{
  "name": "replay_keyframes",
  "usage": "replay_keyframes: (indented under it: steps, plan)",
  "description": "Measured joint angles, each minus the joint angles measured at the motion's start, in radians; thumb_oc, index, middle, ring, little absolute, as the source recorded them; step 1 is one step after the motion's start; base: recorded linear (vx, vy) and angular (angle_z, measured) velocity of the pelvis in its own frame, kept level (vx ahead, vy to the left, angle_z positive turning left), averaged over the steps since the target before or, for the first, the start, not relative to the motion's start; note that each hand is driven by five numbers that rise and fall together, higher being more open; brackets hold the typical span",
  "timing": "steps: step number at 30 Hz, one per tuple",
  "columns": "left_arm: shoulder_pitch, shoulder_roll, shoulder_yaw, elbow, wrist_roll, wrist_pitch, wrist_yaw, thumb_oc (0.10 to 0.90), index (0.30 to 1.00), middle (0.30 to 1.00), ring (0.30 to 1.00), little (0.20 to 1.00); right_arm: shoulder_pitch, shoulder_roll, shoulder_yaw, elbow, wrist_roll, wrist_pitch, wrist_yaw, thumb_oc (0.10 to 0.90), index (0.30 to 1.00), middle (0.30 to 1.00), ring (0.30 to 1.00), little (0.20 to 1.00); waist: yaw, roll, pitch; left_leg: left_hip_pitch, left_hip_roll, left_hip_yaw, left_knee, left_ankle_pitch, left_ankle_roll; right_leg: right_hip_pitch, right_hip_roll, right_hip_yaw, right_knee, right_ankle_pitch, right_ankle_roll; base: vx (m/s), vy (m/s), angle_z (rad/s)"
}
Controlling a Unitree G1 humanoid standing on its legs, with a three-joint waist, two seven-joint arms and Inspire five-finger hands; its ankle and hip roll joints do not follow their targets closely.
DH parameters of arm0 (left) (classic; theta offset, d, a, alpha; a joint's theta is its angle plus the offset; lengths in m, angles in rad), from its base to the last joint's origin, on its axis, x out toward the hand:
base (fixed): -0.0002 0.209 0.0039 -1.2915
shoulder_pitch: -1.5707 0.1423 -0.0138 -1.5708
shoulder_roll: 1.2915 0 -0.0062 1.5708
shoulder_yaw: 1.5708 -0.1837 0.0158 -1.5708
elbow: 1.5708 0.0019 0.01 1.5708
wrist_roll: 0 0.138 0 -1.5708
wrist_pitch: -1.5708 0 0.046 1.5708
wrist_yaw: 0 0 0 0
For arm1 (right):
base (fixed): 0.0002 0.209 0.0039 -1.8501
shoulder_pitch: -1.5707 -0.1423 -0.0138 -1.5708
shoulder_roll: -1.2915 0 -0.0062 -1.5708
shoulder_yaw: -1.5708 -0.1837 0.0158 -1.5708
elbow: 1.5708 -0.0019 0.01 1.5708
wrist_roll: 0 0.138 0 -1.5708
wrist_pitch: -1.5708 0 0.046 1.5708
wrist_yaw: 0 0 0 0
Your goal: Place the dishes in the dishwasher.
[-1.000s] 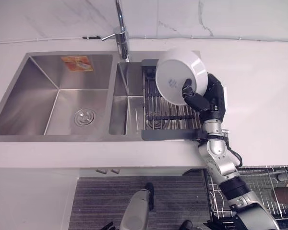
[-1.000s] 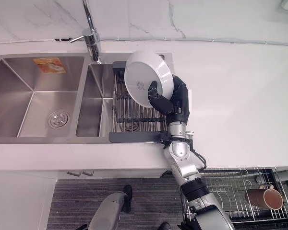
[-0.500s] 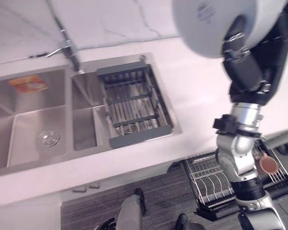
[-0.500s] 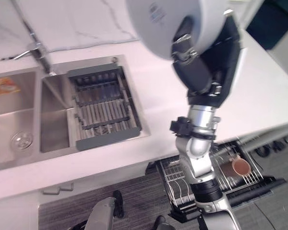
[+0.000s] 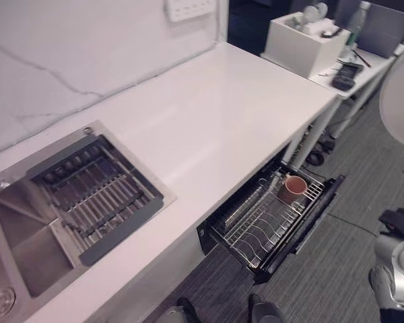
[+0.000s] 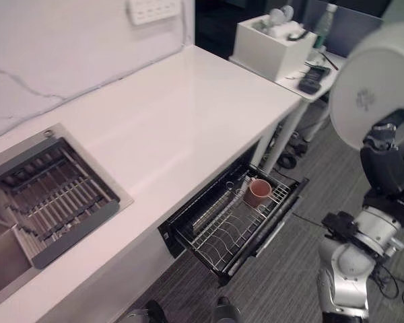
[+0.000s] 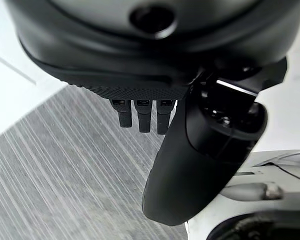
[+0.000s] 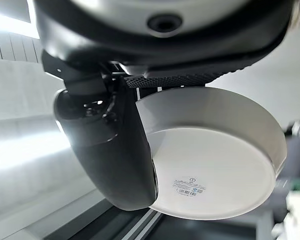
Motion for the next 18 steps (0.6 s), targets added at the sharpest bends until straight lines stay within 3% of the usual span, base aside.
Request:
replay_keyframes:
  steps: [4,8,9,11,15,18]
  plan:
    - [0.005,0.001,-0.017,-0.008,0.029,0.003,0.007,0.8,0.9,0.9,0.9,0.9,0.055,0.003,-0.001,0.089,0.001,-0.021,0.05,0.4,0.3,0.3,0.3,0.3,-0.025,0.009,0.001,0.004,0.001,0.001,-0.003,0.002,-0.003,-0.005,0.005,0.006,0.004,0.004,0.003,-0.08,0.01,-0.06]
    - [-0.012,-0.002,-0.033,-0.012,0.027,-0.003,0.063,0.8,0.9,0.9,0.9,0.9,0.049,0.004,0.031,0.15,0.058,-0.056,0.101,0.4,0.3,0.3,0.3,0.3,-0.019,0.021,0.012,-0.005,-0.018,-0.01,-0.031,0.01,-0.021,-0.034,-0.006,0.004,0.013,0.005,-0.01,-0.09,0.032,-0.05]
    - [-0.026,-0.004,-0.03,-0.02,0.026,-0.007,0.087,0.8,0.9,0.9,0.9,0.9,0.045,0.004,0.051,0.171,0.077,-0.078,0.12,0.4,0.3,0.3,0.3,0.3,-0.019,0.034,0.038,-0.006,-0.021,-0.011,-0.035,0.022,-0.007,-0.037,-0.008,0.0,0.017,0.01,-0.008,-0.1,0.034,0.0]
    - [-0.041,-0.004,-0.031,-0.037,0.01,-0.009,0.109,0.8,0.9,0.9,0.9,0.9,0.036,0.002,0.084,0.217,0.087,-0.097,0.148,0.4,0.3,0.3,0.3,0.3,-0.018,0.047,0.075,-0.007,-0.026,-0.009,-0.052,0.025,-0.016,-0.047,-0.018,-0.005,0.023,0.012,-0.008,-0.05,0.024,0.0]
    - [-0.063,-0.015,-0.02,-0.069,-0.021,-0.026,0.11,0.8,0.9,0.9,0.9,0.9,0.04,0.003,0.112,0.318,0.097,-0.101,0.182,0.4,0.3,0.3,0.3,0.3,-0.001,0.092,0.117,-0.008,-0.05,-0.025,-0.076,0.046,-0.005,-0.056,-0.03,-0.012,0.03,0.015,-0.002,-0.02,0.029,0.04]
    - [-0.07,-0.018,-0.019,-0.096,-0.047,-0.034,0.111,0.8,0.9,0.9,0.9,0.9,0.039,0.003,0.132,0.329,0.111,-0.102,0.176,0.4,0.3,0.3,0.3,0.3,0.006,0.11,0.138,-0.007,-0.053,-0.029,-0.084,0.055,0.005,-0.055,-0.029,-0.017,0.03,0.019,0.004,0.0,0.017,0.05]
